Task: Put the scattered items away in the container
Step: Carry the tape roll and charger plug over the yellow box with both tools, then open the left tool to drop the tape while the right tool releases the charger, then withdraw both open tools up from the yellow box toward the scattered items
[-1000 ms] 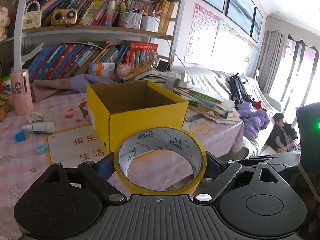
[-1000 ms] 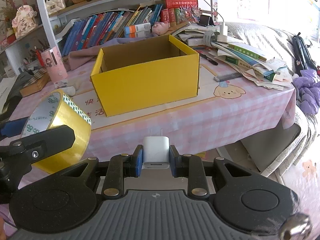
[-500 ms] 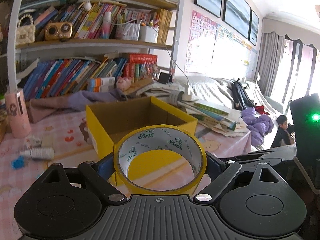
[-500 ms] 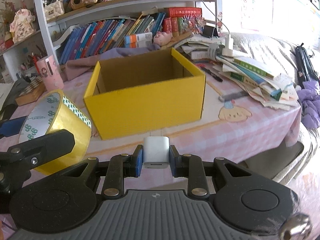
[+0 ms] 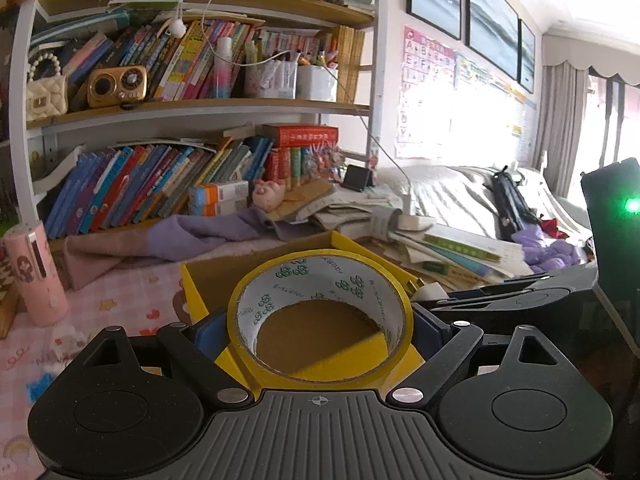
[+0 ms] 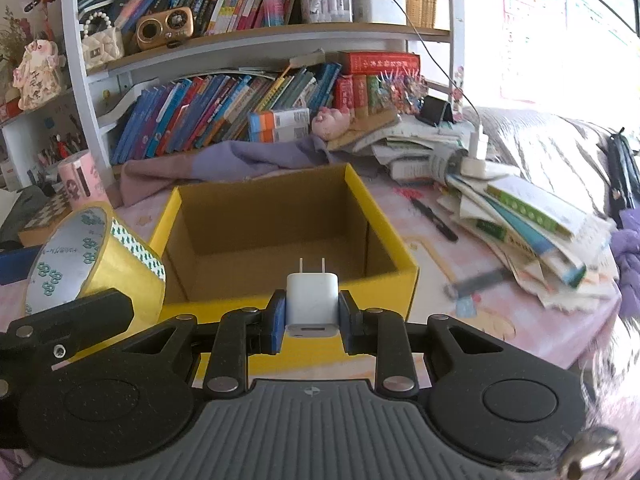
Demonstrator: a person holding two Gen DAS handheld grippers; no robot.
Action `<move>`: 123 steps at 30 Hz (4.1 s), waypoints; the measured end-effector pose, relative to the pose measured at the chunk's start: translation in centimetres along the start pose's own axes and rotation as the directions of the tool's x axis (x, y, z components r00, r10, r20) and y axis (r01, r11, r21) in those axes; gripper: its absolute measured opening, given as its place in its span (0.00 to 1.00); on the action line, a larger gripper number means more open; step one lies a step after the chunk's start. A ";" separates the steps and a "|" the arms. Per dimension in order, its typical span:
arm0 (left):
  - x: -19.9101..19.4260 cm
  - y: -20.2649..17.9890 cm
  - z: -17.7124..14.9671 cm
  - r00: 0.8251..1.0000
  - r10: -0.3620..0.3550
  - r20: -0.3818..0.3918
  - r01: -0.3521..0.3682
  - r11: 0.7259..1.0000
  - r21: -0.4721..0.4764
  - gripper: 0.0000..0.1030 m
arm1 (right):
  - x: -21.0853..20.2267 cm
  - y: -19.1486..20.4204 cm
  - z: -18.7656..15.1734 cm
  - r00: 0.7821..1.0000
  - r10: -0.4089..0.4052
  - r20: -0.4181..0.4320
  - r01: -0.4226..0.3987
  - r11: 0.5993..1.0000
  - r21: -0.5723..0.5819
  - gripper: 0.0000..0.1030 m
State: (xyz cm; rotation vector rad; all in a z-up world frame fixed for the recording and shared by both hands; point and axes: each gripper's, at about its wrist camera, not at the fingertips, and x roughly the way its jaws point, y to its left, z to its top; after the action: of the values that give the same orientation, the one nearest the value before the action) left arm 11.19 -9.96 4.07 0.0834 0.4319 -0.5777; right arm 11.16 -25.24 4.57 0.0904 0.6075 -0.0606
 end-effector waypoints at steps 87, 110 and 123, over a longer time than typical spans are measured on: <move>7.1 1.4 2.2 0.970 0.209 -0.122 -0.207 0.978 0.029 0.94 | 10.9 -1.2 6.2 0.967 0.203 -0.153 -0.230 0.955 -0.186 0.42; -4.5 6.2 -4.5 0.984 0.156 -0.092 -0.162 0.984 -0.069 0.95 | -0.1 6.4 -2.4 1.000 -0.009 0.002 0.009 0.997 -0.077 0.48; -9.2 9.0 -7.9 0.961 0.228 -0.158 -0.241 0.968 -0.067 0.95 | -2.2 12.0 -6.7 0.997 0.026 -0.068 -0.032 0.995 -0.094 0.52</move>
State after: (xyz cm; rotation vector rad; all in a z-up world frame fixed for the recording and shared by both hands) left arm 6.20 3.83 0.36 0.0946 0.5833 -0.3191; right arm 6.60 -12.61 1.14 0.0093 0.6744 -0.0007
